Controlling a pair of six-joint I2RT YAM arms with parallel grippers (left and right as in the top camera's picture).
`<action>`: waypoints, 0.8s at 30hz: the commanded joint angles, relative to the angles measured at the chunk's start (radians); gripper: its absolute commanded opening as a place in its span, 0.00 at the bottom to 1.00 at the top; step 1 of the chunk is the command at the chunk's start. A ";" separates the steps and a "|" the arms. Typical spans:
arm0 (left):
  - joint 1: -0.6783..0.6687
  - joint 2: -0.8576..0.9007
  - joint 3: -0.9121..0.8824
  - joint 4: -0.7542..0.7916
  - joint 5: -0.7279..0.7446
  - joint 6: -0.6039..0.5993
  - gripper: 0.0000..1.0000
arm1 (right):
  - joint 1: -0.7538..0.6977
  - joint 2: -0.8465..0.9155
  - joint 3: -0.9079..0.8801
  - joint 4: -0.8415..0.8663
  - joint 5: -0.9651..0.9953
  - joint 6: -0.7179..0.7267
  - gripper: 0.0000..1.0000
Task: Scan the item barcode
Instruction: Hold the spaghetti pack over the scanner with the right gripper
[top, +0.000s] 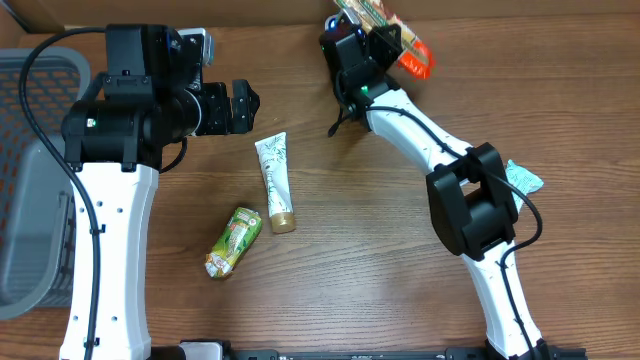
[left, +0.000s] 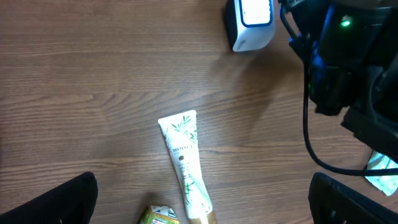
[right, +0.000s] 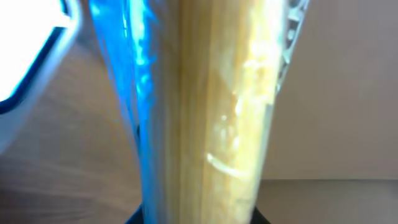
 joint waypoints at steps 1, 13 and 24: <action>-0.002 0.005 0.014 0.000 -0.002 0.019 0.99 | 0.001 -0.014 0.048 0.069 0.096 -0.228 0.04; -0.002 0.005 0.014 0.000 -0.003 0.019 1.00 | -0.019 0.047 0.048 0.068 0.108 -0.247 0.04; -0.002 0.005 0.014 0.000 -0.002 0.019 1.00 | -0.028 0.051 0.048 0.117 0.171 -0.245 0.04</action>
